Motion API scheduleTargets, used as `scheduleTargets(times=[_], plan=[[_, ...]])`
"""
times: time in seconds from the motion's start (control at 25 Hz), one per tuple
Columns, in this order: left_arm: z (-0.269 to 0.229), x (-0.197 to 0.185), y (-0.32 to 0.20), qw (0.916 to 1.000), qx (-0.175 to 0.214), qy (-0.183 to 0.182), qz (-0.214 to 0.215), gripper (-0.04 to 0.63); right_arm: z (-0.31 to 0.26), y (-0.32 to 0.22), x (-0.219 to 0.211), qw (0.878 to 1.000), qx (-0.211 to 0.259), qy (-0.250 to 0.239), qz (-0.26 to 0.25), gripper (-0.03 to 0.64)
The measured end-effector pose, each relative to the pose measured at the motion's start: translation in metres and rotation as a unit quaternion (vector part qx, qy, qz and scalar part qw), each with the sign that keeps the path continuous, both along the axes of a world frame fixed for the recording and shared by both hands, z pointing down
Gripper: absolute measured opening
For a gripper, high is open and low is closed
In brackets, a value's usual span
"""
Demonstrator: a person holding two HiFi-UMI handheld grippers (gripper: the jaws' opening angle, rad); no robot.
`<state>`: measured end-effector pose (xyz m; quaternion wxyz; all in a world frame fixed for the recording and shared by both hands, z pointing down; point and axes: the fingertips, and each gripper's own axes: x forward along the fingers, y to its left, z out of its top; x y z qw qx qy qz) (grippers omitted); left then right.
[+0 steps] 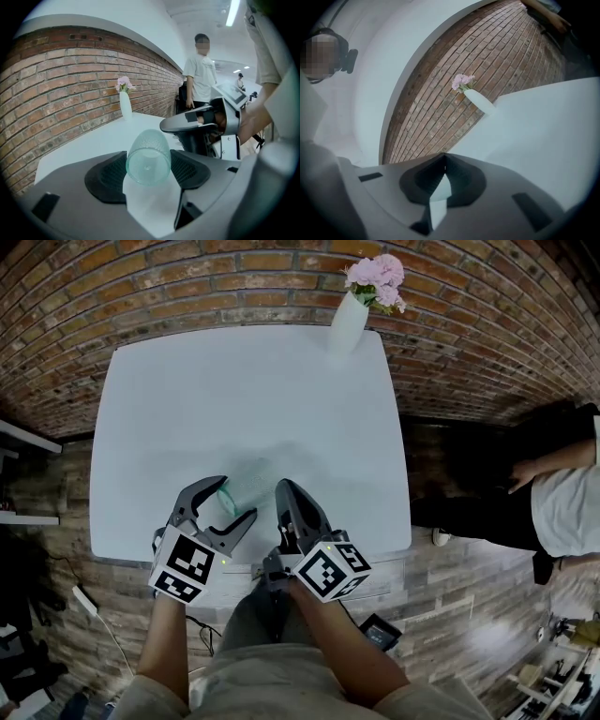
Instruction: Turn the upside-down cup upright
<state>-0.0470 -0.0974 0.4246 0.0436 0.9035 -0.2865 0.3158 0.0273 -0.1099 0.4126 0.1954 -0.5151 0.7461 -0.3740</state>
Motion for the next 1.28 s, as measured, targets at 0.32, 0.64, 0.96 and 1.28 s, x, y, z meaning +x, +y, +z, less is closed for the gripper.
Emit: scheduleTargets(times=[0.32, 0.64, 0.96, 1.28], plan=[[0.007, 0.005, 0.007, 0.9992, -0.013, -0.030, 0.023, 0.293, 0.010, 0.005, 0.000, 1.000, -0.016, 0.008, -0.003, 0.009], [0.013, 0.012, 0.014, 0.9974, -0.027, -0.051, 0.043, 0.291, 0.026, 0.012, 0.005, 0.999, -0.036, 0.018, -0.002, 0.009], [0.025, 0.017, 0.018, 0.9926, -0.055, -0.084, 0.068, 0.290, 0.045, 0.018, 0.007, 0.998, -0.064, 0.019, 0.000, 0.009], [0.031, 0.031, 0.020, 0.9875, -0.076, -0.101, 0.094, 0.287, 0.061, 0.022, 0.010, 0.996, -0.087, 0.024, -0.001, 0.009]])
